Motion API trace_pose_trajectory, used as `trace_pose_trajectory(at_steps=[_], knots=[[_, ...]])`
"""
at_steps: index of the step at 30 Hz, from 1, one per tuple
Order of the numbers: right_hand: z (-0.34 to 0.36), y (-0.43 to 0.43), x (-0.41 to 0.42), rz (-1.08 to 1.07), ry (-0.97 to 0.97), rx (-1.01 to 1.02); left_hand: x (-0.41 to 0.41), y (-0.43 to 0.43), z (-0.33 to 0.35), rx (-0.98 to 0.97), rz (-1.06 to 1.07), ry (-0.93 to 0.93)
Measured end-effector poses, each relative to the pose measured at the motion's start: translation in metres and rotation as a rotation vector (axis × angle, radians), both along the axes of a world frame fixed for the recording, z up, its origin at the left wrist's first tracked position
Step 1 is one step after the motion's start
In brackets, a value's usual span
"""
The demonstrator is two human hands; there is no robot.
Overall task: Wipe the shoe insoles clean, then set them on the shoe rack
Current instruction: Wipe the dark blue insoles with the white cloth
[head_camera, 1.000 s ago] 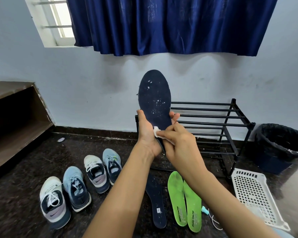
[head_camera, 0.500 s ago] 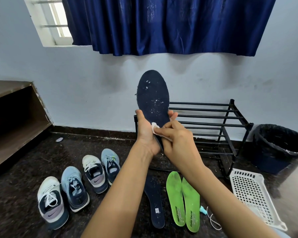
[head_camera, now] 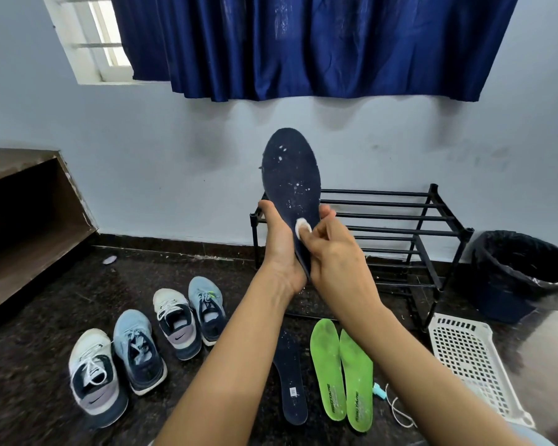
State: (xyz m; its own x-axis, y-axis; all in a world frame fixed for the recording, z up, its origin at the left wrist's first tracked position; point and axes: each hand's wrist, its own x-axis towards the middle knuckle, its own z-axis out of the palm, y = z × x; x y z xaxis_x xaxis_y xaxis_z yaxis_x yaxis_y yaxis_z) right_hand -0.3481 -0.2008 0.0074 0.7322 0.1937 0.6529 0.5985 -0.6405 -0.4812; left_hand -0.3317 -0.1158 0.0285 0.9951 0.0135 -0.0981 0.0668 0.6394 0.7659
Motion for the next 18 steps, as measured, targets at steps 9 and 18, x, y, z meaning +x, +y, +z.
trace_pose_trajectory(at_steps=[9, 18], knots=[[0.000, -0.001, -0.008, 0.037, 0.009, 0.000, -0.002, 0.000, 0.002, -0.030, -0.002, -0.011], [0.005, -0.001, -0.011, 0.034, 0.017, 0.023, -0.005, -0.003, 0.004, 0.028, 0.019, 0.010]])
